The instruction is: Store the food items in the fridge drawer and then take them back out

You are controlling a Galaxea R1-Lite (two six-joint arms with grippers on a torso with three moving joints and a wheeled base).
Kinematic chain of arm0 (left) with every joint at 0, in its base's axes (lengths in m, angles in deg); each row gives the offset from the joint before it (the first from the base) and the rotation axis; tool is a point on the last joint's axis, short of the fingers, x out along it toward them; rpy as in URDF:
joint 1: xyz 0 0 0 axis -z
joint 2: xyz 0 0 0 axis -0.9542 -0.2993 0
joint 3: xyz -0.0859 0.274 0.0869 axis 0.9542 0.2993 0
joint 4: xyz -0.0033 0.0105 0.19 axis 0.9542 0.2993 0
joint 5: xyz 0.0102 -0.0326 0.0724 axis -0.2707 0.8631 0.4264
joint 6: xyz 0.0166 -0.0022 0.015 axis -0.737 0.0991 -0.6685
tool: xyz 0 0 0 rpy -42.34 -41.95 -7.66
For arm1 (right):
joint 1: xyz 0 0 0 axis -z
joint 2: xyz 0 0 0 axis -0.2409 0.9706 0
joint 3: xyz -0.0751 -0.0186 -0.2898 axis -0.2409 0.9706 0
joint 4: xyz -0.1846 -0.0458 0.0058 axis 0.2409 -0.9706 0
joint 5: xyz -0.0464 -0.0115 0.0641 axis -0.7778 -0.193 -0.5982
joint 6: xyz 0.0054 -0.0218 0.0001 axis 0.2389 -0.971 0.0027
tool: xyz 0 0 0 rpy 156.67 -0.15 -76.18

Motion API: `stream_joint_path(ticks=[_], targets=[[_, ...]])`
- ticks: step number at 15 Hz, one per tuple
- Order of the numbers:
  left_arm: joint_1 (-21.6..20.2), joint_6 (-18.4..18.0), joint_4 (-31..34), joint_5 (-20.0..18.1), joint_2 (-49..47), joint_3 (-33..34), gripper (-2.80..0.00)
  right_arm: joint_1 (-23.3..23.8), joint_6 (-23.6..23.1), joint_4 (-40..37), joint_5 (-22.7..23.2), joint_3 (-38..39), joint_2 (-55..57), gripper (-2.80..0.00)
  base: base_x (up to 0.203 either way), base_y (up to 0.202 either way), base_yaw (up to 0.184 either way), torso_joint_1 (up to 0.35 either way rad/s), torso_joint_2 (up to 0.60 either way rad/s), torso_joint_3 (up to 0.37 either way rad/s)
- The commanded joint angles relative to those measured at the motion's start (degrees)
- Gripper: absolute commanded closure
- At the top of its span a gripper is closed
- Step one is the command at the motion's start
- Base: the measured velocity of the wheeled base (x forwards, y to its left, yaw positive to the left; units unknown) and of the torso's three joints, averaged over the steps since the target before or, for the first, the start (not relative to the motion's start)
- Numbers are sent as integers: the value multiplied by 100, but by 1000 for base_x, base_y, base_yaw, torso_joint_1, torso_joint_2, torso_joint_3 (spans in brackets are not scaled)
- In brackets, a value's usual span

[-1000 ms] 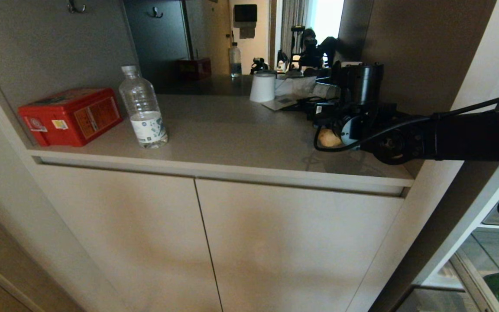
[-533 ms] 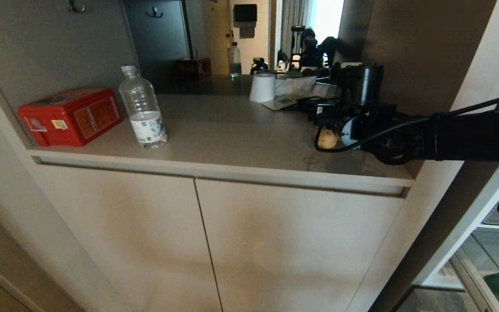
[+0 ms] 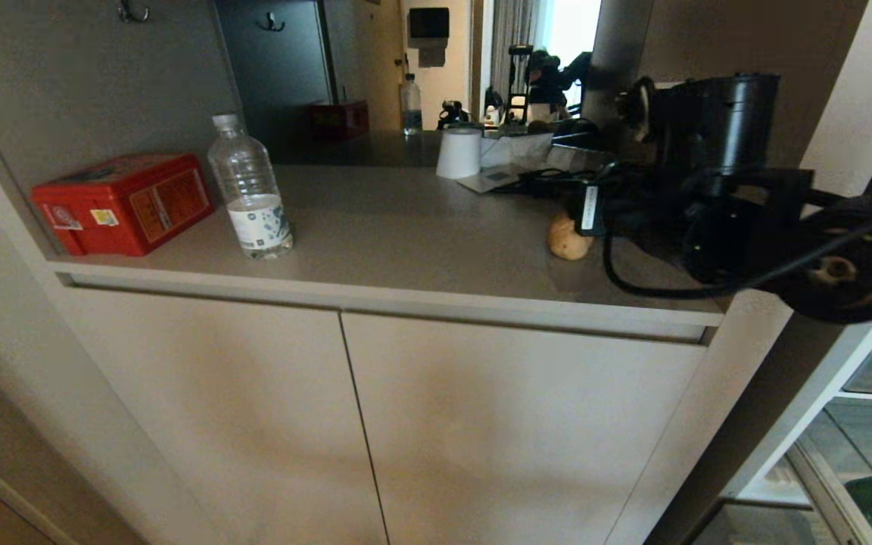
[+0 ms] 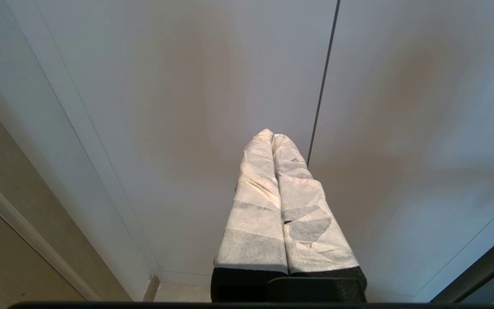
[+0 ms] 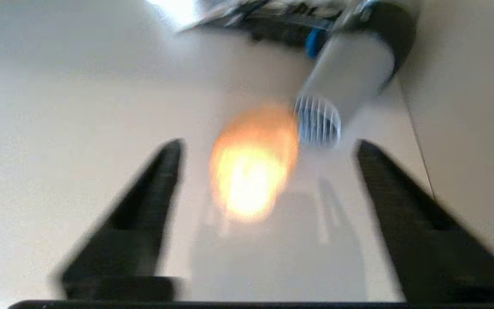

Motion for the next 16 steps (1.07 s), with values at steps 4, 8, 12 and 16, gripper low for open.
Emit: stream_joint_path(ticks=[4, 8, 12, 16], targets=[[-2, 1, -5, 0, -6, 62, 0, -590, 56, 7, 278, 2739, -2689, 0, 0, 0, 0, 0, 0, 0], [-2, 1, -5, 0, -6, 62, 0, -652, 342, -42, 292, 4129, -3230, 0, 0, 0, 0, 0, 0, 0], [-2, 1, -5, 0, -6, 62, 0, -651, 1492, -1462, 278, 4312, -3193, 0, 0, 0, 0, 0, 0, 0], [-2, 1, -5, 0, -6, 62, 0, -635, 2283, -3543, 276, 4266, -3981, 0, 0, 0, 0, 0, 0, 0]])
